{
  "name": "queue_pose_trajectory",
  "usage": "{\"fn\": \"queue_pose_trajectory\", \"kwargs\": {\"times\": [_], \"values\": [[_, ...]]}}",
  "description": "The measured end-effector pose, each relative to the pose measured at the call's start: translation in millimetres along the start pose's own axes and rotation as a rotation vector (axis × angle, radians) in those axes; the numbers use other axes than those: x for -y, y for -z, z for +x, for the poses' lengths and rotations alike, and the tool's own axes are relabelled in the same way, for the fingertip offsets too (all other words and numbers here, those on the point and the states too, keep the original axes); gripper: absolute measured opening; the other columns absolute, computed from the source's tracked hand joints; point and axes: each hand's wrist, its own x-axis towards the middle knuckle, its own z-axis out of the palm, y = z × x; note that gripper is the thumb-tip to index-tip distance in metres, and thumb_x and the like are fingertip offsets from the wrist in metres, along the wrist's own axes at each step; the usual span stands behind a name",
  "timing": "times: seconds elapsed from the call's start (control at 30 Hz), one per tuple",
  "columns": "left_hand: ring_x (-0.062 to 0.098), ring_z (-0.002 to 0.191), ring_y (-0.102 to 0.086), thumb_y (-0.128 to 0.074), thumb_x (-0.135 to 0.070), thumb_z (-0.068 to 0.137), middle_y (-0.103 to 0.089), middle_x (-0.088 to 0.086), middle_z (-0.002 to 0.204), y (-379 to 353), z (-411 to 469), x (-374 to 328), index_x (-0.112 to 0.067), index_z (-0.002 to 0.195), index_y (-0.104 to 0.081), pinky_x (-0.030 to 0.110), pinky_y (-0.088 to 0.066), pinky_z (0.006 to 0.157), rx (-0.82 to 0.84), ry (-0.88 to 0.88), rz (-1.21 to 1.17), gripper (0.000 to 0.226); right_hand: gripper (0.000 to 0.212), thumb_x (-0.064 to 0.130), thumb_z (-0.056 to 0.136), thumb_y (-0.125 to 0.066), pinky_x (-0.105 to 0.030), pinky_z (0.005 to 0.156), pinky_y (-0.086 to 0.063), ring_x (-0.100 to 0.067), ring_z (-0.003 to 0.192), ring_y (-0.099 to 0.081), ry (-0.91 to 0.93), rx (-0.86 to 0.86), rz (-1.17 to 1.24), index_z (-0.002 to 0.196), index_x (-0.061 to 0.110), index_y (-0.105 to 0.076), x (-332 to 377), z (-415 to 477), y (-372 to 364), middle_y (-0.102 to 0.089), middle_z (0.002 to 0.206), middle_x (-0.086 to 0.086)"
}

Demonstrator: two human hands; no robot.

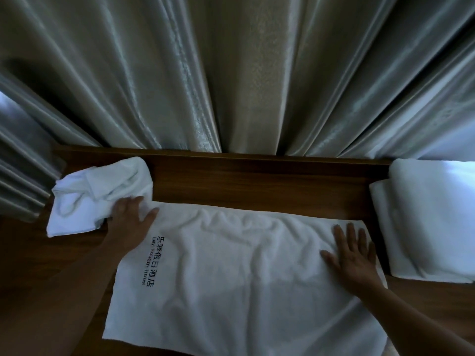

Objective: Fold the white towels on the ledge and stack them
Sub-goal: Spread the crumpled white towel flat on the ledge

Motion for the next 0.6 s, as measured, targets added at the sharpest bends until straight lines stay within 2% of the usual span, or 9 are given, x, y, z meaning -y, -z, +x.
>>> {"fn": "queue_pose_trajectory", "kwargs": {"times": [0.13,0.2,0.27,0.33,0.37,0.47,0.53,0.57,0.6], "values": [[0.03,0.147,-0.014,-0.027,-0.071,0.084,-0.026,0.008,0.158,7,26,12,-0.022,0.147,-0.031,0.061,-0.016,0.116,0.16,0.035,0.074,0.08,0.088,0.083,0.077,-0.003,-0.046,0.12,0.015,-0.018,0.144,0.036,-0.003,-0.014,-0.03,0.152,0.041,0.019,-2,2,-3,0.035,0.158,0.005],[0.028,0.149,-0.011,-0.025,-0.071,0.085,-0.02,0.006,0.161,9,22,11,-0.025,0.149,-0.028,0.061,-0.013,0.116,0.185,0.046,0.074,0.079,0.089,0.083,0.077,-0.004,-0.047,0.12,0.015,-0.019,0.145,0.035,-0.004,-0.003,-0.024,0.153,0.04,0.017,-1,2,-2,0.034,0.159,0.004],[0.026,0.149,-0.01,-0.031,-0.062,0.093,-0.016,0.006,0.162,6,2,6,-0.025,0.151,-0.023,0.062,-0.014,0.115,0.064,0.001,0.131,0.069,0.088,0.082,0.078,-0.005,-0.048,0.121,0.012,-0.021,0.146,0.031,-0.01,-0.031,-0.004,0.153,0.04,0.015,2,-1,-1,0.03,0.16,0.003],[0.029,0.149,-0.013,-0.03,-0.056,0.094,-0.02,0.012,0.161,0,-33,0,-0.02,0.151,-0.024,0.059,-0.016,0.114,-0.077,-0.101,0.218,0.068,0.085,0.079,0.082,-0.007,-0.049,0.121,0.008,-0.023,0.148,0.027,-0.027,-0.1,-0.008,0.154,0.038,0.014,3,-11,1,0.025,0.162,-0.001],[0.03,0.149,-0.013,-0.028,-0.056,0.093,-0.02,0.013,0.161,-4,-51,0,-0.019,0.151,-0.025,0.057,-0.017,0.114,-0.098,-0.153,0.243,0.069,0.082,0.076,0.085,-0.008,-0.049,0.122,0.006,-0.025,0.149,0.024,-0.031,-0.139,-0.025,0.154,0.036,0.012,3,-19,1,0.022,0.163,-0.003],[0.033,0.148,-0.015,-0.028,-0.051,0.092,-0.022,0.016,0.159,-19,-109,11,-0.016,0.149,-0.031,0.053,-0.018,0.115,-0.059,-0.285,0.263,0.067,0.079,0.067,0.091,-0.019,-0.046,0.122,0.002,-0.031,0.152,0.01,0.004,-0.223,-0.027,0.158,0.029,-0.004,3,-61,-7,0.004,0.166,-0.009],[0.039,0.143,-0.026,-0.032,-0.046,0.093,-0.032,0.022,0.154,-29,-143,28,-0.014,0.146,-0.039,0.057,-0.026,0.112,-0.038,-0.355,0.289,0.062,0.075,0.06,0.093,-0.032,-0.044,0.122,-0.005,-0.034,0.152,-0.003,0.024,-0.278,0.019,0.156,0.02,-0.021,-1,-93,-17,-0.013,0.164,-0.014],[0.042,0.138,-0.034,-0.037,-0.044,0.093,-0.037,0.024,0.149,-32,-157,35,-0.015,0.144,-0.042,0.059,-0.032,0.109,-0.045,-0.32,0.292,0.058,0.072,0.055,0.095,-0.038,-0.045,0.121,-0.013,-0.036,0.15,-0.013,-0.007,-0.301,0.067,0.154,0.017,-0.028,-8,-107,-25,-0.021,0.161,-0.017],[0.045,0.131,-0.041,-0.048,-0.039,0.092,-0.043,0.026,0.143,-33,-170,38,-0.017,0.142,-0.045,0.061,-0.037,0.104,-0.042,-0.212,0.265,0.055,0.067,0.052,0.097,-0.043,-0.048,0.118,-0.023,-0.037,0.146,-0.024,-0.09,-0.31,0.156,0.152,0.015,-0.034,-13,-120,-28,-0.03,0.157,-0.018]]}}
